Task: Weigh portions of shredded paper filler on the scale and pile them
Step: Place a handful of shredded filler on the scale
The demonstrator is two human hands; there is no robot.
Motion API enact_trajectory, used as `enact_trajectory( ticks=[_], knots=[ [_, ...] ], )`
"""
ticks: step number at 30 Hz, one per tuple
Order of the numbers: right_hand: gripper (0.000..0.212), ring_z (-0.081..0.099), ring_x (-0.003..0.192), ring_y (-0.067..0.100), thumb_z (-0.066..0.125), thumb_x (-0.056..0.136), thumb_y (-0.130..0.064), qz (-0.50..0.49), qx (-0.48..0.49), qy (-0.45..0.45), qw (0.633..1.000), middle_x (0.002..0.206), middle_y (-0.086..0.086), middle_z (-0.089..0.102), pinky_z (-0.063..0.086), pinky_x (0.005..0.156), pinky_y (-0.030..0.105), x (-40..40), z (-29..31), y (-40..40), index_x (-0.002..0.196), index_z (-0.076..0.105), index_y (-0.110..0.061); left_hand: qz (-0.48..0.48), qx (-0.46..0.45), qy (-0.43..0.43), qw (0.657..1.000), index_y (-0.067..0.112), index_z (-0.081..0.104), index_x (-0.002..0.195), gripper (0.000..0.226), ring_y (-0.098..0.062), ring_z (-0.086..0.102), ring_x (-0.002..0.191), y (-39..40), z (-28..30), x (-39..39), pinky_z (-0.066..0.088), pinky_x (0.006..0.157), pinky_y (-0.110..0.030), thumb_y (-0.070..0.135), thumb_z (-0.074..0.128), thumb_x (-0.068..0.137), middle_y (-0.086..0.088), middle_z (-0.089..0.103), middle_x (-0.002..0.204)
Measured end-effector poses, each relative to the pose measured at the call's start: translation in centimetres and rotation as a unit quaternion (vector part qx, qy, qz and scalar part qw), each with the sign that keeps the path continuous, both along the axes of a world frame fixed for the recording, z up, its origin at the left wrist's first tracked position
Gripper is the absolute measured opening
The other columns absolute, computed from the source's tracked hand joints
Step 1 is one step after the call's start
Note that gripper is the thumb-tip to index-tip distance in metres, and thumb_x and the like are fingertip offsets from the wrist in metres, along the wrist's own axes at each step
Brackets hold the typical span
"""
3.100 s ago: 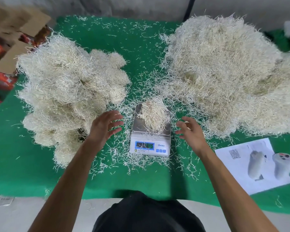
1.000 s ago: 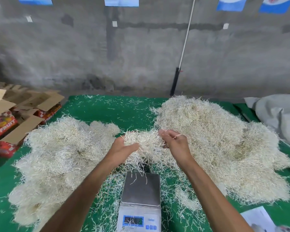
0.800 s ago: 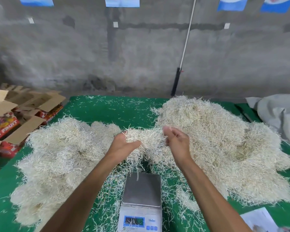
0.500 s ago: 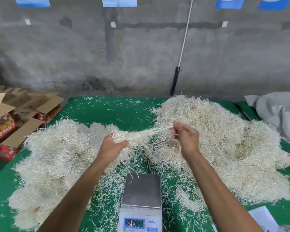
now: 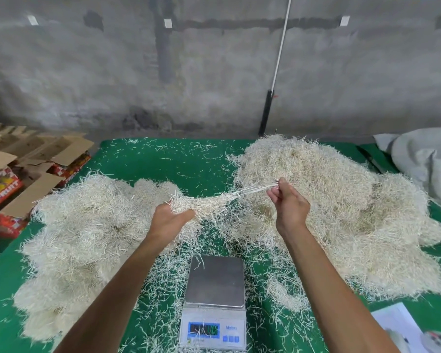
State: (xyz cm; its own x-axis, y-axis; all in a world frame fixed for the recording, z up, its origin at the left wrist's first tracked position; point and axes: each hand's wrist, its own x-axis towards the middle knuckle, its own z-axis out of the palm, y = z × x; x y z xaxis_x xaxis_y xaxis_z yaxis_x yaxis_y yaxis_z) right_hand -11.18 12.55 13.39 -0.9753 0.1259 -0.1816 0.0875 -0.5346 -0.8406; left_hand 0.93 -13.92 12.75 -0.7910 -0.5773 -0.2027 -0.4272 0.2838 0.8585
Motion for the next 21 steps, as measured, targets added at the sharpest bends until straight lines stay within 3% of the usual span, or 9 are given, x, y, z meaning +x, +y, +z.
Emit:
enact_trajectory(
  ticks=[2, 4, 6, 7, 11, 14, 18, 21],
  knots=[
    [0.013, 0.070, 0.072, 0.013, 0.071, 0.097, -0.021, -0.008, 0.035, 0.018, 0.999, 0.073, 0.000, 0.074, 0.061, 0.073, 0.023, -0.1, -0.4, -0.3, 0.097, 0.074, -0.008, 0.007, 0.011, 0.012, 1.000, 0.007, 0.025, 0.153, 0.102, -0.007, 0.054, 0.079, 0.5, -0.3, -0.4, 0.046, 0.073, -0.026, 0.048, 0.078, 0.077, -0.003, 0.060, 0.105],
    [0.014, 0.067, 0.071, 0.015, 0.067, 0.100, -0.022, 0.050, 0.134, 0.054, 0.988, 0.076, 0.002, 0.074, 0.061, 0.074, 0.026, 0.7, -0.7, -1.7, 0.097, 0.075, -0.011, -0.007, 0.025, 0.018, 1.000, 0.009, 0.023, 0.154, 0.104, -0.017, 0.049, 0.107, 1.4, -0.5, -0.7, 0.041, 0.092, -0.036, 0.048, 0.078, 0.075, -0.014, 0.051, 0.138],
    [0.017, 0.069, 0.070, 0.014, 0.066, 0.100, -0.025, 0.134, 0.216, 0.081, 0.964, 0.082, 0.002, 0.076, 0.060, 0.071, 0.024, 1.4, -1.1, -2.6, 0.099, 0.077, -0.012, -0.016, 0.028, 0.014, 0.999, 0.012, 0.023, 0.155, 0.104, -0.027, 0.045, 0.128, 1.7, -0.5, -0.9, 0.039, 0.103, -0.046, 0.050, 0.078, 0.075, -0.016, 0.038, 0.152],
    [0.020, 0.069, 0.070, 0.014, 0.067, 0.100, -0.028, 0.128, 0.220, 0.079, 0.964, 0.082, 0.003, 0.075, 0.059, 0.071, 0.023, 1.1, -0.9, -2.0, 0.097, 0.076, -0.010, -0.009, 0.033, 0.010, 0.999, 0.013, 0.023, 0.155, 0.104, -0.031, 0.042, 0.136, 1.3, -0.5, -0.8, 0.037, 0.107, -0.050, 0.050, 0.078, 0.075, -0.017, 0.035, 0.155],
    [0.015, 0.067, 0.068, 0.009, 0.068, 0.099, -0.017, -0.015, 0.134, 0.031, 0.990, 0.090, 0.011, 0.075, 0.059, 0.071, 0.024, -1.6, 0.5, 2.5, 0.090, 0.072, -0.005, 0.046, 0.046, 0.009, 0.998, 0.011, 0.023, 0.153, 0.097, -0.037, 0.038, 0.140, -1.2, -0.6, -0.3, 0.038, 0.109, -0.052, 0.040, 0.079, 0.080, -0.019, 0.034, 0.156],
    [0.020, 0.067, 0.074, 0.011, 0.066, 0.100, -0.027, 0.053, 0.180, 0.047, 0.981, 0.086, 0.003, 0.072, 0.058, 0.077, 0.029, -0.3, -0.2, 0.0, 0.095, 0.071, -0.008, 0.037, 0.068, 0.015, 0.997, 0.011, 0.021, 0.155, 0.096, -0.038, 0.037, 0.141, 0.1, -0.8, -0.9, 0.034, 0.112, -0.052, 0.040, 0.078, 0.082, -0.019, 0.034, 0.156],
    [0.040, 0.070, 0.107, 0.016, 0.060, 0.098, -0.053, 0.173, 0.257, 0.073, 0.948, 0.109, -0.006, 0.071, 0.053, 0.098, 0.036, 1.2, -1.2, -2.1, 0.110, 0.065, -0.015, 0.034, 0.069, 0.012, 0.997, 0.008, 0.020, 0.155, 0.099, -0.037, 0.038, 0.140, 1.2, -0.9, -1.3, 0.034, 0.111, -0.053, 0.042, 0.077, 0.082, -0.020, 0.037, 0.153],
    [0.051, 0.070, 0.096, -0.002, 0.062, 0.087, -0.075, 0.270, 0.311, 0.110, 0.904, 0.103, -0.024, 0.072, 0.055, 0.092, 0.034, 1.6, -1.5, -2.8, 0.108, 0.065, -0.029, 0.023, 0.059, 0.003, 0.998, 0.009, 0.021, 0.155, 0.099, -0.037, 0.042, 0.136, 1.1, -0.8, -1.3, 0.036, 0.110, -0.055, 0.043, 0.076, 0.081, -0.020, 0.041, 0.149]
  ],
)
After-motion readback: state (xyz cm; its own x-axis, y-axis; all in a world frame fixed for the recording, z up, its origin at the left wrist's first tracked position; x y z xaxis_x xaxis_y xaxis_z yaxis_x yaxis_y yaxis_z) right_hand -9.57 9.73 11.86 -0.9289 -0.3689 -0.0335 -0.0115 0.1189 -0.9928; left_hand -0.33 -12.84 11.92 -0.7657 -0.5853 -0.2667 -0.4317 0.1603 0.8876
